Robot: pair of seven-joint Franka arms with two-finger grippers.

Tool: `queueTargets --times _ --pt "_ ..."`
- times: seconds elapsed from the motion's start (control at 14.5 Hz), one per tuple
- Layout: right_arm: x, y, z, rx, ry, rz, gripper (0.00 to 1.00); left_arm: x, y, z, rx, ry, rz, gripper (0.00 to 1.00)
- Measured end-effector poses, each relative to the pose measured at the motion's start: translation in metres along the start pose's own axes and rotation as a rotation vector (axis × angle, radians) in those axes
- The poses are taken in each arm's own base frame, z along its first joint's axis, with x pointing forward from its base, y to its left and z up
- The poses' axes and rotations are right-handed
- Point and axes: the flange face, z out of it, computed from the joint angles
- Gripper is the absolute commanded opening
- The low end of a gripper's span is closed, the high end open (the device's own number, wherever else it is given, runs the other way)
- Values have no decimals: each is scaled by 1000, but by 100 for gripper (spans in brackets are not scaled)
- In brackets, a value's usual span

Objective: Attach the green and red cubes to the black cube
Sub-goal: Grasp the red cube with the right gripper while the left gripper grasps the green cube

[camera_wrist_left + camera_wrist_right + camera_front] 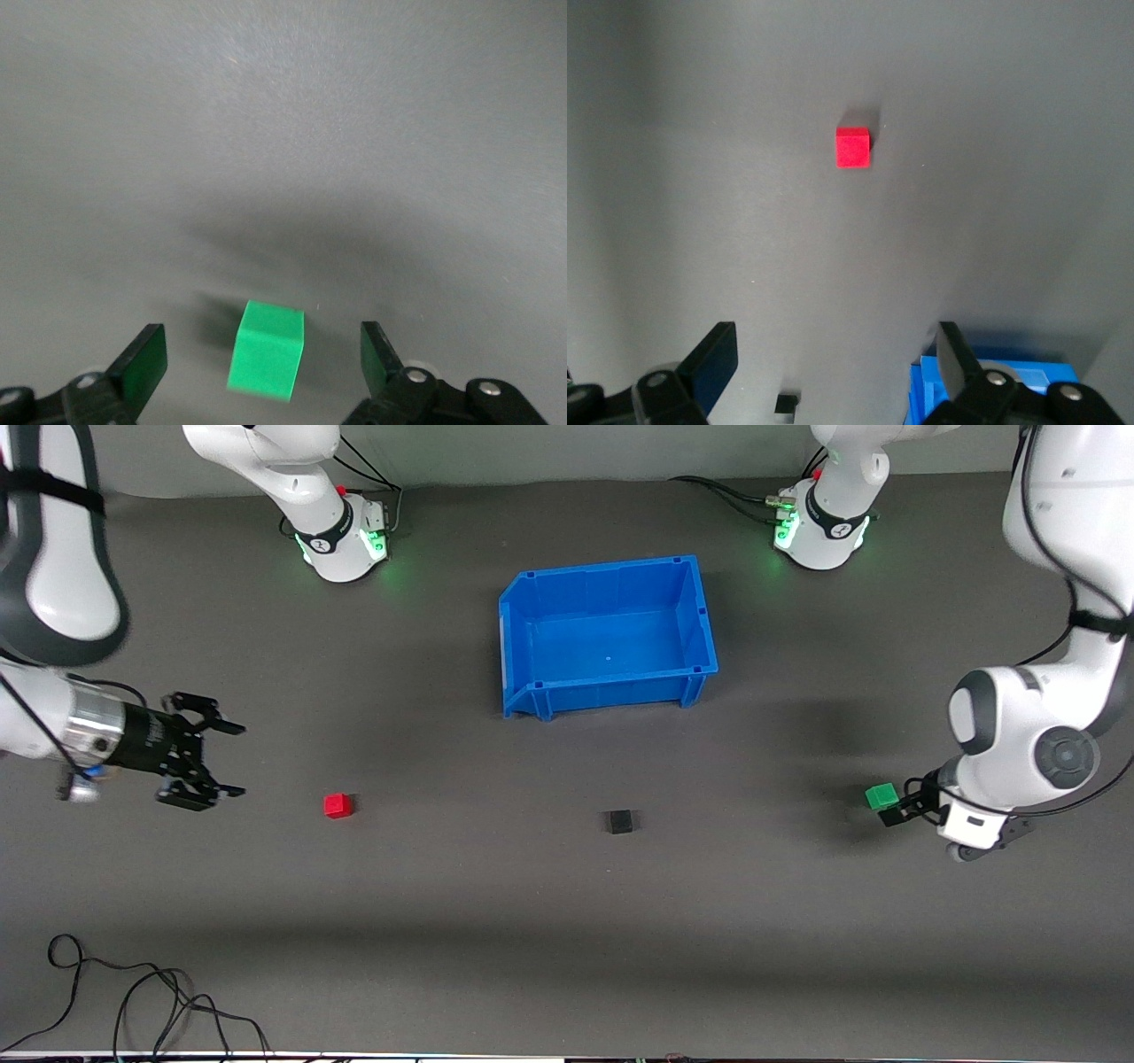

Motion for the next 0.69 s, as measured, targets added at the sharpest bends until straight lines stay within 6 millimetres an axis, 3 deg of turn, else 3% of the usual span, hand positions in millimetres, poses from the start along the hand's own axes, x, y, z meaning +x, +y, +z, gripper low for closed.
queueTargets --times 0.21,0.48,0.69 --pt "36 1 64 -3 -67 -37 100 -1 0 27 16 -9 11 81" --pt "78 3 133 25 -114 -60 100 -2 1 29 23 -13 17 51" --pt "107 12 173 47 -143 -67 100 -3 1 29 33 -18 27 49"
